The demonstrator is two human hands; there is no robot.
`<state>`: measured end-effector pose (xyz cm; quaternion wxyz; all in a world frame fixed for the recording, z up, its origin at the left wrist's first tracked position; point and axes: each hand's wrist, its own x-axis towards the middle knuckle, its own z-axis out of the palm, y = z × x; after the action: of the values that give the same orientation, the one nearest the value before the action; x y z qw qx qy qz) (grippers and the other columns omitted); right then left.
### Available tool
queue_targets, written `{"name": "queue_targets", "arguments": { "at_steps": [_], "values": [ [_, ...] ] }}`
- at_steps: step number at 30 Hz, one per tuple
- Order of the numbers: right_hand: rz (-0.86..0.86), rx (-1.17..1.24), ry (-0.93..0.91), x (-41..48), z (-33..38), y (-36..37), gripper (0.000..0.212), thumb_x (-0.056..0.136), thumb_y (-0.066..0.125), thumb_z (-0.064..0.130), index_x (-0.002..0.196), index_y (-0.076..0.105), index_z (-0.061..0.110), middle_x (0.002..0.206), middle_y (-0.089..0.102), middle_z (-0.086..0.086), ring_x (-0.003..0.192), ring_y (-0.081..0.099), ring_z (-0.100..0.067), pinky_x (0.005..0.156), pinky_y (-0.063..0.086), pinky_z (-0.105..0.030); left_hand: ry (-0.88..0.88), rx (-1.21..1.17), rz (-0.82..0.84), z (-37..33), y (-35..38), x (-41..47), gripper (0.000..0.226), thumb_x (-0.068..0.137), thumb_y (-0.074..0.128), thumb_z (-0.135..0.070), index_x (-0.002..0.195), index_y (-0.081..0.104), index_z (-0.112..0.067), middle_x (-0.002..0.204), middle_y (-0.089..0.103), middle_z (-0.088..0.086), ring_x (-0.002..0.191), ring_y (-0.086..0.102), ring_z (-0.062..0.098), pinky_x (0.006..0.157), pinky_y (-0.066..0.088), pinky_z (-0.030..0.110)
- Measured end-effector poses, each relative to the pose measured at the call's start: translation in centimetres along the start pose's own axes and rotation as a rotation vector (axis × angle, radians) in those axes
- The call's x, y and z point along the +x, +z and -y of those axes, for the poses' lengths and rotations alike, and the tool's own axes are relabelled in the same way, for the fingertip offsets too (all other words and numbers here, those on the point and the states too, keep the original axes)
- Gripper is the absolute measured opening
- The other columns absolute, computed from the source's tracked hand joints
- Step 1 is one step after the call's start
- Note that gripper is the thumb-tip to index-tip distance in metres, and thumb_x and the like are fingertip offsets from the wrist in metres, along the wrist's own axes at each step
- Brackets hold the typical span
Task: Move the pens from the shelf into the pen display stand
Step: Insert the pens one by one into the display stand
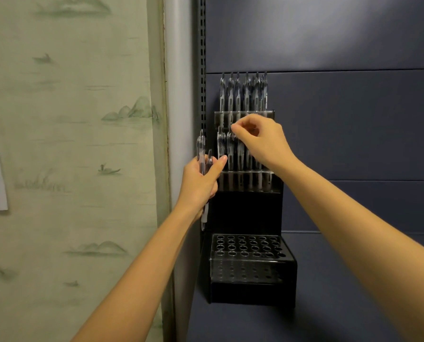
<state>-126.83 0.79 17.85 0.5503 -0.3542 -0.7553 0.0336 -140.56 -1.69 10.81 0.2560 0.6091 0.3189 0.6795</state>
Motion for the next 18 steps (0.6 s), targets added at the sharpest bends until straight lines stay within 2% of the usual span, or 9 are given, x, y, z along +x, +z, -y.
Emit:
{"name": "queue_targets", "arguments": {
  "at_steps": [3, 5, 9, 13, 18],
  "values": [
    [0.247, 0.029, 0.025, -0.3, 1.3, -0.1, 0.030, 0.091, 0.055, 0.045, 0.098, 0.071, 0.020, 0.084, 0.062, 0.018, 0.081, 0.055, 0.004, 0.070, 0.040, -0.012, -0.014, -0.017, 0.005, -0.1, 0.2, 0.0, 0.021, 0.095, 0.055, -0.020, 0.078, 0.046, -0.012, 0.048, 0.035, -0.003, 0.030, 0.027, 0.005, 0.033, 0.024, 0.016],
    [0.307, 0.056, 0.036, -0.6, 1.7, 0.2, 0.032, 0.088, 0.058, 0.049, 0.098, 0.072, 0.022, 0.084, 0.063, 0.018, 0.081, 0.056, 0.004, 0.070, 0.040, -0.012, -0.023, -0.024, 0.013, -0.2, 0.4, -0.1, 0.019, 0.095, 0.055, -0.021, 0.081, 0.046, -0.012, 0.046, 0.036, -0.005, 0.031, 0.027, 0.005, 0.033, 0.024, 0.016],
    [0.315, 0.109, 0.047, -0.8, 2.0, 1.0, 0.025, 0.087, 0.063, 0.042, 0.097, 0.073, 0.021, 0.078, 0.065, 0.013, 0.067, 0.057, 0.001, 0.069, 0.045, -0.015, -0.016, -0.004, 0.005, -0.4, 1.0, -0.4, 0.016, 0.096, 0.053, -0.019, 0.084, 0.048, -0.008, 0.045, 0.035, -0.005, 0.031, 0.026, 0.005, 0.033, 0.022, 0.018],
    [0.353, 0.191, 0.097, -0.7, 2.3, 1.6, 0.011, 0.088, 0.065, 0.030, 0.089, 0.068, 0.020, 0.077, 0.063, 0.010, 0.069, 0.056, -0.002, 0.074, 0.049, -0.022, -0.017, -0.008, -0.002, -0.8, 1.2, -0.6, 0.016, 0.097, 0.050, -0.014, 0.082, 0.051, -0.012, 0.043, 0.036, -0.007, 0.031, 0.027, 0.005, 0.033, 0.023, 0.017],
    [0.344, 0.228, 0.118, -0.1, 3.1, 1.4, 0.012, 0.091, 0.062, 0.025, 0.090, 0.064, 0.013, 0.081, 0.063, 0.004, 0.075, 0.058, -0.010, 0.076, 0.052, -0.028, -0.020, -0.042, -0.007, -1.0, 1.1, -0.5, 0.022, 0.095, 0.054, -0.012, 0.075, 0.046, -0.015, 0.046, 0.037, -0.006, 0.032, 0.028, 0.005, 0.033, 0.024, 0.016]
  ]
}}
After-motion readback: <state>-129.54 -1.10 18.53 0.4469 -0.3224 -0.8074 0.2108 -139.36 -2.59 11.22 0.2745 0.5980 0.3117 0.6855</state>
